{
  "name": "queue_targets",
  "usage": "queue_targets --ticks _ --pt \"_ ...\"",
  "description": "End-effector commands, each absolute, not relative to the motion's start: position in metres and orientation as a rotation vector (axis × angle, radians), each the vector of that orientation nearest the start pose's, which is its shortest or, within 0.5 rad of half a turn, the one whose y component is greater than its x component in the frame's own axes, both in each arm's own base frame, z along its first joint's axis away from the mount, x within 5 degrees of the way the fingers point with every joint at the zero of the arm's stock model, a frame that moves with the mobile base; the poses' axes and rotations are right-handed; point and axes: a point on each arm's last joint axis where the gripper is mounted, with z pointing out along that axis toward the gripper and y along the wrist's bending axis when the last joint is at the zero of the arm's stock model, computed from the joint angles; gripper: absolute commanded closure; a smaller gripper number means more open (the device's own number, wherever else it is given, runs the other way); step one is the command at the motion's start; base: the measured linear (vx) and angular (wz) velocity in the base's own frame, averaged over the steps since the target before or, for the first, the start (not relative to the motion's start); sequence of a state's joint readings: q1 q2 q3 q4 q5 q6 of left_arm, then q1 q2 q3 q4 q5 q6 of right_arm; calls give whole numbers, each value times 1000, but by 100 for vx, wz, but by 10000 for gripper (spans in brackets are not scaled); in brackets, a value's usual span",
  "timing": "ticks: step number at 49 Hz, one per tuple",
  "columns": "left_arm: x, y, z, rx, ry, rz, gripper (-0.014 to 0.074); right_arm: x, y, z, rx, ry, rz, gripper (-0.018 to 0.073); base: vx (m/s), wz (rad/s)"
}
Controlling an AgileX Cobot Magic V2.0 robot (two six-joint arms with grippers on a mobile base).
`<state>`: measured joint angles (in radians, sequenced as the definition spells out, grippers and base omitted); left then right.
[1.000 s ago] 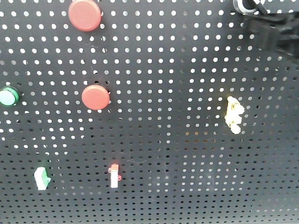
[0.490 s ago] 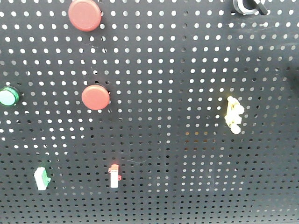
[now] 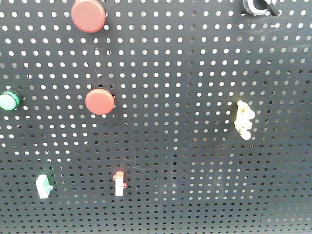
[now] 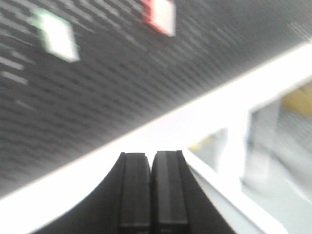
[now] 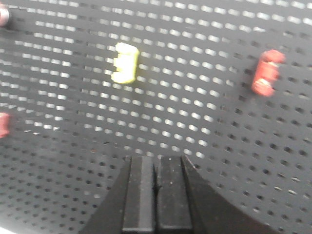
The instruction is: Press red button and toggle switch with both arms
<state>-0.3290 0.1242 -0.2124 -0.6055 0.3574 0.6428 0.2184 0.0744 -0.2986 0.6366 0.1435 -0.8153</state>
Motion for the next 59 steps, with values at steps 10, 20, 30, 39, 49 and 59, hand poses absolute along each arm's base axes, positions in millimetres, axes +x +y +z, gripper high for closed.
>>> queue_targets --ticks 10,20,30,39,49,59 --pt "50 -33 264 408 1569 -366 594 42 14 300 -305 1313 72 562 0 0" --pt "50 -33 264 408 1569 -366 594 42 15 300 -308 1316 74 562 0 0" --pt "50 -32 261 406 1574 -363 594 42 15 300 -308 1316 74 562 0 0" --pt "50 -25 241 473 1575 -149 594 42 15 300 -308 1316 74 562 0 0" --pt "52 -13 203 229 1560 -117 594 42 15 300 -308 1316 74 562 0 0" --pt "56 -10 188 176 1568 -107 594 42 15 300 -308 1316 74 562 0 0"
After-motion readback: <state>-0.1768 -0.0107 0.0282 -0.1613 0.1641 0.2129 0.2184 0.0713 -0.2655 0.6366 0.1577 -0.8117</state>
